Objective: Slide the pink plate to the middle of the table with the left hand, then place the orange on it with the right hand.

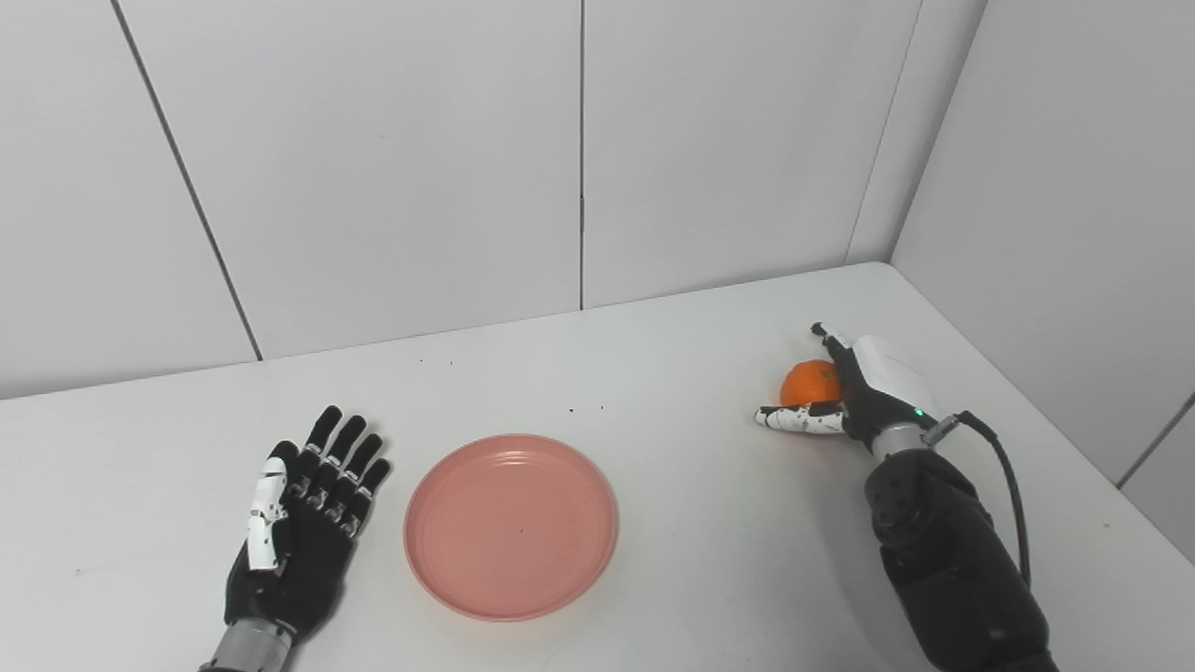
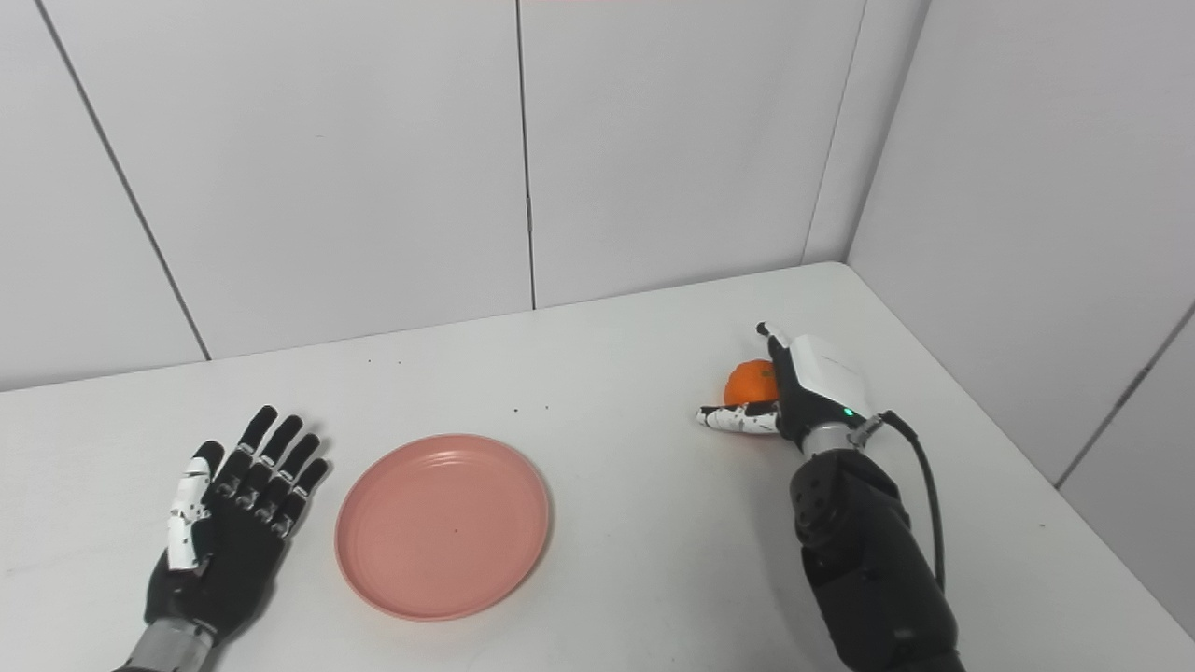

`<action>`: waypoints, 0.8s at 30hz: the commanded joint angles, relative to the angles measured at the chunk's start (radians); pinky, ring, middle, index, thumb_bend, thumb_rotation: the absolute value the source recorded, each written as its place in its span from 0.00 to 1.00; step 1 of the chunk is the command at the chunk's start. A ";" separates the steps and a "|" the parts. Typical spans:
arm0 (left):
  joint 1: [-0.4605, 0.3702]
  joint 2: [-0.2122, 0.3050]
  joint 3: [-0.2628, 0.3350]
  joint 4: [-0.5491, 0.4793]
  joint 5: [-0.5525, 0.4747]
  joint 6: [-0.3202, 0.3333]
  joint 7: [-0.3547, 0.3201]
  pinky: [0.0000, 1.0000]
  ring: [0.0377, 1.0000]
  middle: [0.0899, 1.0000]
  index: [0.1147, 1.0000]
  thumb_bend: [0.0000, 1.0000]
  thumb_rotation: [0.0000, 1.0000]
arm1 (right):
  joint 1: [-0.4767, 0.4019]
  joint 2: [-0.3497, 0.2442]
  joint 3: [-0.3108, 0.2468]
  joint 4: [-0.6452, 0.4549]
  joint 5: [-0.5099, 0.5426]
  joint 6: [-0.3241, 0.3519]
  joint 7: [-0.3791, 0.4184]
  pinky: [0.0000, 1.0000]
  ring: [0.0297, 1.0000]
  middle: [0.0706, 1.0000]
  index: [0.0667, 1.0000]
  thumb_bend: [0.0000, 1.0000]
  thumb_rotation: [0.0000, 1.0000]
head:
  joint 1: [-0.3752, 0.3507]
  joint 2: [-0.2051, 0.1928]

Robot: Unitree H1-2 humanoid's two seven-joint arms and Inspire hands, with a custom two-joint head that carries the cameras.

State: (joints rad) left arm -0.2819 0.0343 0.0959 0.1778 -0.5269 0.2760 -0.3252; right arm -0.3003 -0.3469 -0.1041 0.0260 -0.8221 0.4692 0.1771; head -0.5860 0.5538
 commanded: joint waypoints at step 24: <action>0.037 0.017 -0.001 0.010 0.029 0.073 0.041 1.00 0.98 0.97 0.96 0.32 1.00 | -0.058 0.012 -0.094 -0.014 -0.013 0.000 0.035 0.31 0.38 0.45 0.45 0.52 0.13 | 0.015 0.018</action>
State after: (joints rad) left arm -0.2781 0.0397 0.0960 0.1602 -0.5251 0.2956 -0.3222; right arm -0.3286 -0.3228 -0.1862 0.0350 -0.8390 0.4701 0.2423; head -0.5722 0.5706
